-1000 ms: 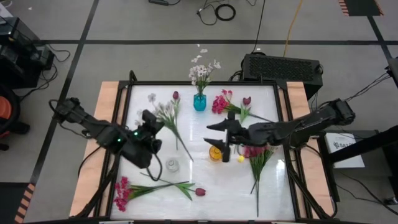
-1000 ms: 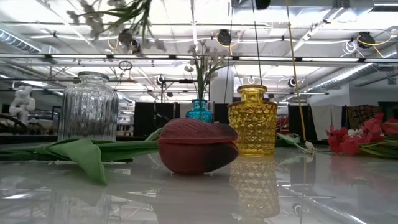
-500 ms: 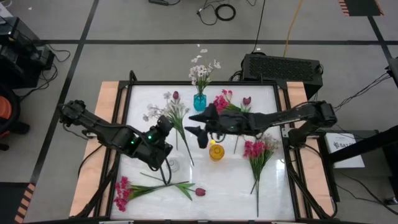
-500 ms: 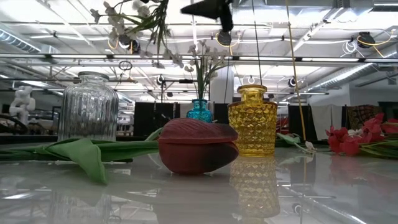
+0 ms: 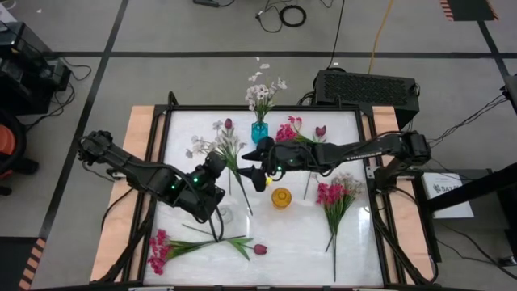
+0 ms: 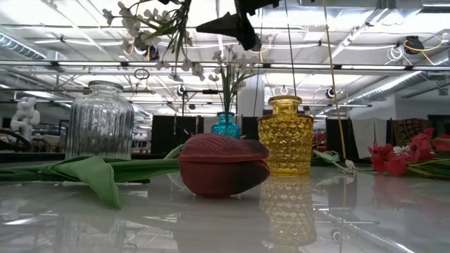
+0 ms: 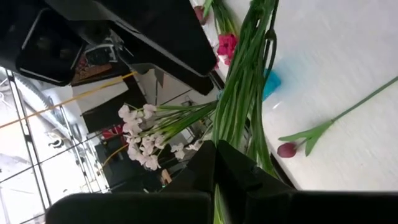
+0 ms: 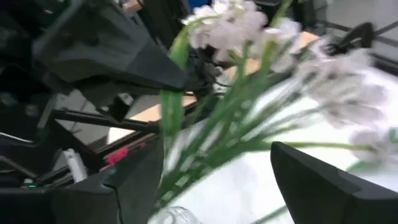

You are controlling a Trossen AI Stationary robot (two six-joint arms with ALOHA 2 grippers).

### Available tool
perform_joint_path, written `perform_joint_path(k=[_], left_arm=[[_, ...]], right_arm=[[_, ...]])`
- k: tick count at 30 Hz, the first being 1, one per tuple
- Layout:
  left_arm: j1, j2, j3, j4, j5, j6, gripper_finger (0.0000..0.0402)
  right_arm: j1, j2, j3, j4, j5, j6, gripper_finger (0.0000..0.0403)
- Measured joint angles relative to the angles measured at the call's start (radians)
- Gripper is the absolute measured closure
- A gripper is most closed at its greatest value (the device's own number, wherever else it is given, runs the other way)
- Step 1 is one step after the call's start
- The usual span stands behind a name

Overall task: Sort flowers into vase by color
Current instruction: Put the left white flowers into the blue vase

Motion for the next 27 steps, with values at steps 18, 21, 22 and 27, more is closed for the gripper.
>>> perform_joint_path(k=[18,21,22,27], left_arm=[[-0.001,0.0,0.0,0.002,0.0,-0.002,0.0391],[0.0,0.0,0.0,0.018,-0.001,-0.003,0.0387],[0.0,0.0,0.0,0.035,-0.001,-0.003,0.0384],[-0.001,0.0,0.0,0.093,-0.035,-0.002,0.0352]], right_arm=[[-0.01,0.065,-0.001,0.134,-0.094,-0.033,0.0249],[-0.01,0.065,-0.001,0.135,-0.095,-0.048,0.0316],[-0.009,0.065,-0.001,0.134,-0.096,-0.057,0.034],[-0.009,0.065,-0.001,0.127,-0.093,-0.086,0.039]])
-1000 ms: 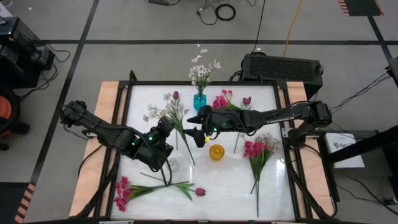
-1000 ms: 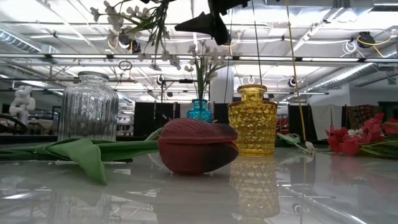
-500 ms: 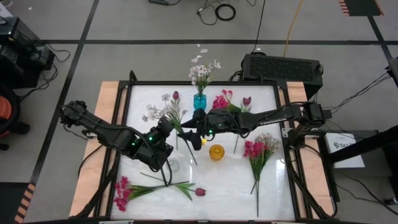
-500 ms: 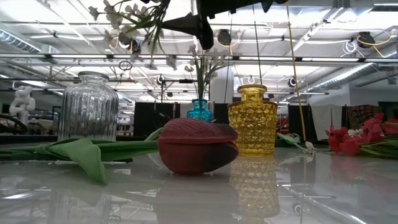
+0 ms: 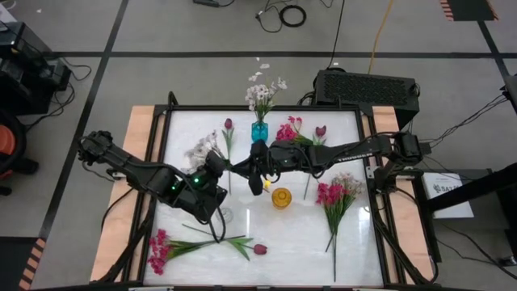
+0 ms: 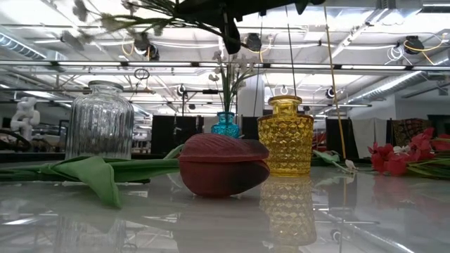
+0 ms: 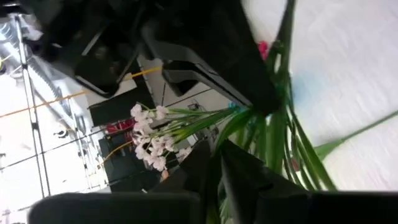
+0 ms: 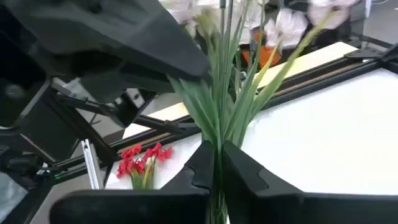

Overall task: Sort flowers into vase by color
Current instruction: Put the left white flowers into the blue vase

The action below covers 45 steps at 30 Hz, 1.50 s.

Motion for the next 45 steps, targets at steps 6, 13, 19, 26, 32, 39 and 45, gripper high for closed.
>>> perform_joint_path(k=[6,13,19,26,32,39,45], left_arm=[[-0.008,-0.005,0.0,0.013,-0.09,-0.061,0.0292],[-0.063,-0.048,0.0,0.012,-0.23,-0.233,0.019],[-0.16,-0.099,0.0,0.02,-0.387,-0.518,0.0147],[-0.239,-0.131,0.001,0.103,-0.405,-0.983,0.0148],[-0.222,-0.108,0.001,0.126,-0.322,-1.258,0.0148],[-0.221,-0.028,-0.039,0.251,-0.136,-1.276,0.0149],[-0.174,0.025,-0.043,0.335,-0.064,-1.2,0.0149]], right_arm=[[-0.007,-0.001,0.0,-0.031,0.005,-0.025,0.0398],[-0.04,-0.021,-0.001,-0.101,0.004,-0.052,0.04],[-0.069,-0.093,-0.001,-0.159,0.001,-0.088,0.0402],[-0.094,-0.257,-0.001,-0.212,-0.001,-0.159,0.0402],[-0.078,-0.393,-0.088,-0.162,0.002,-0.214,0.0403],[-0.064,-0.55,-0.383,0.138,0.007,-0.179,0.0403],[-0.026,-0.618,-0.602,0.371,0.001,-0.138,0.0402]])
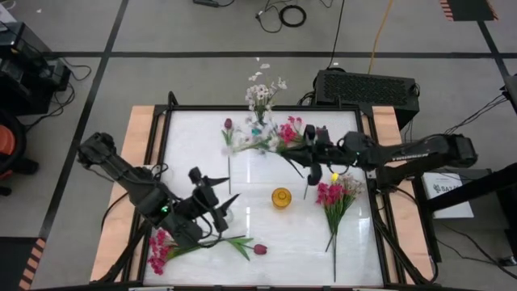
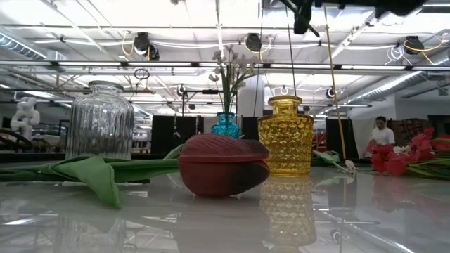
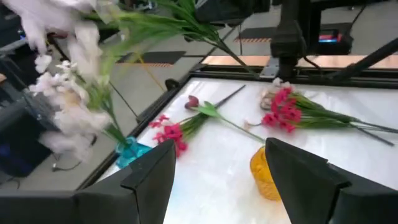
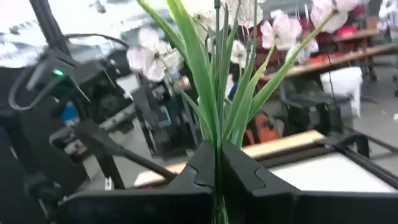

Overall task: Sort flowers into vase by color
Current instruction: Put the left white flowers into the blue vase

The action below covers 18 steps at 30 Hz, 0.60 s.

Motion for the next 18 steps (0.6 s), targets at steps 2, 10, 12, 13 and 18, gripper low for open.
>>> perform_joint_path(k=[2,10,12,13,18], left_arm=[[0.038,0.018,0.0,0.091,0.033,0.052,0.0149],[0.2,0.136,0.0,0.515,0.441,0.346,0.0149],[0.229,0.15,0.0,0.607,0.525,0.39,0.0149],[0.24,0.152,0.0,0.639,0.552,0.408,0.0149],[0.266,0.152,0.0,0.729,0.644,0.484,0.0149]], right_arm=[[0.029,0.001,-0.045,0.095,-0.022,-0.024,0.0402],[0.187,0.033,-0.076,0.257,-0.136,-0.179,0.04],[0.215,0.034,-0.076,0.261,-0.136,-0.2,0.04],[0.221,0.033,-0.076,0.268,-0.133,-0.202,0.04],[0.246,0.025,-0.076,0.271,-0.128,-0.228,0.0399]])
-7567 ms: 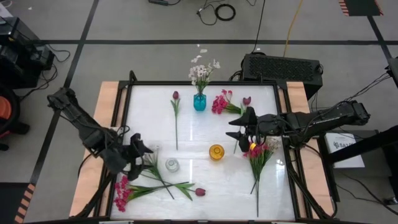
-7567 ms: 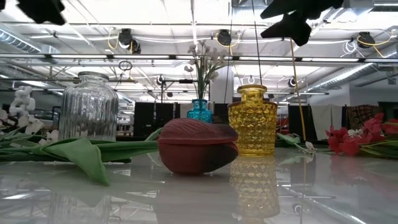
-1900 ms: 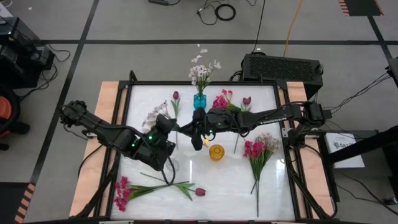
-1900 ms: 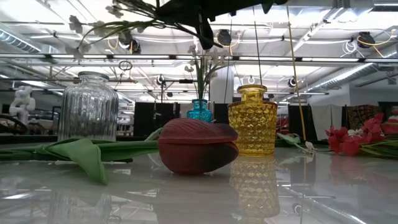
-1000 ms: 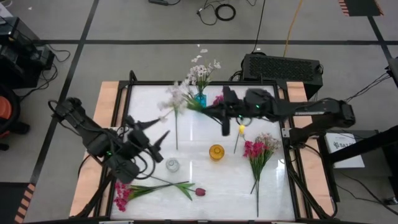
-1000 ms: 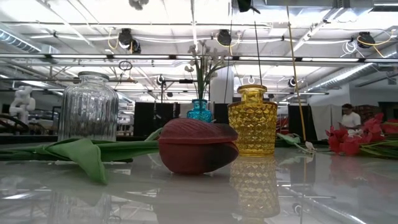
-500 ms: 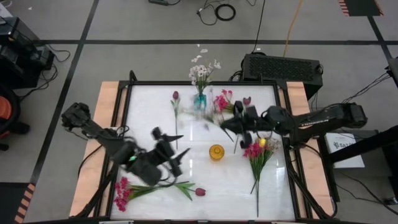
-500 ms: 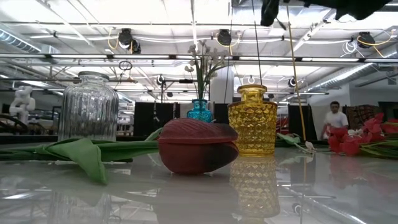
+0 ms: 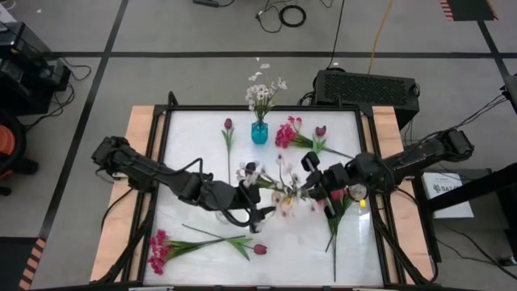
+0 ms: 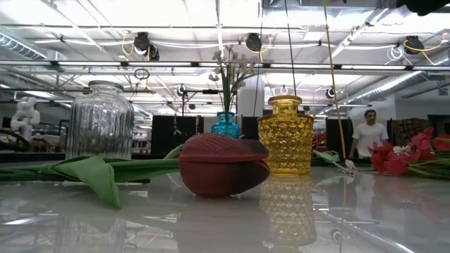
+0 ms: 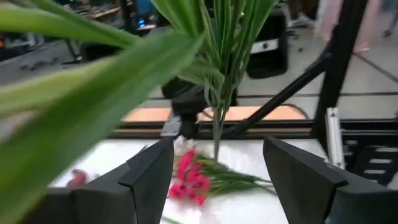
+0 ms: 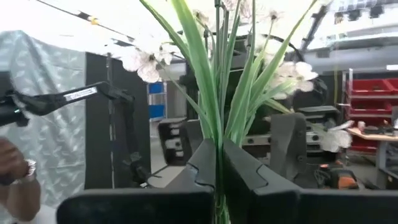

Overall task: Sort flowers into vase by color
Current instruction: Put the left white flowers into the blue vase

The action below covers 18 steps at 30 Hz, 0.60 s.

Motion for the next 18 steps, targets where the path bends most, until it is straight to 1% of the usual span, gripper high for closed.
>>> perform_joint_path(k=[2,4,9,11,13,16,18], left_arm=[[0.008,0.001,-0.005,0.042,0.035,0.009,0.0149],[0.019,0.008,-0.026,0.132,0.063,0.011,0.0149],[0.053,0.027,-0.099,0.301,0.072,0.01,0.0149],[0.072,0.027,-0.117,0.322,0.074,-0.001,0.0149],[0.09,0.027,-0.135,0.349,0.101,-0.013,0.0149],[0.101,0.027,-0.147,0.376,0.156,-0.016,0.0149],[0.1,0.027,-0.147,0.391,0.166,-0.014,0.0149]], right_arm=[[0.0,0.004,0.0,0.002,0.001,-0.019,0.0399],[-0.001,0.011,0.001,0.002,0.018,-0.029,0.0399],[-0.001,0.032,0.001,0.009,0.103,-0.032,0.0399],[-0.001,0.038,0.001,0.02,0.144,-0.032,0.0399],[-0.002,0.038,0.001,0.024,0.17,-0.032,0.0399],[-0.002,0.038,0.001,0.027,0.181,-0.035,0.0399],[-0.002,0.038,0.001,0.028,0.181,-0.041,0.0399]])
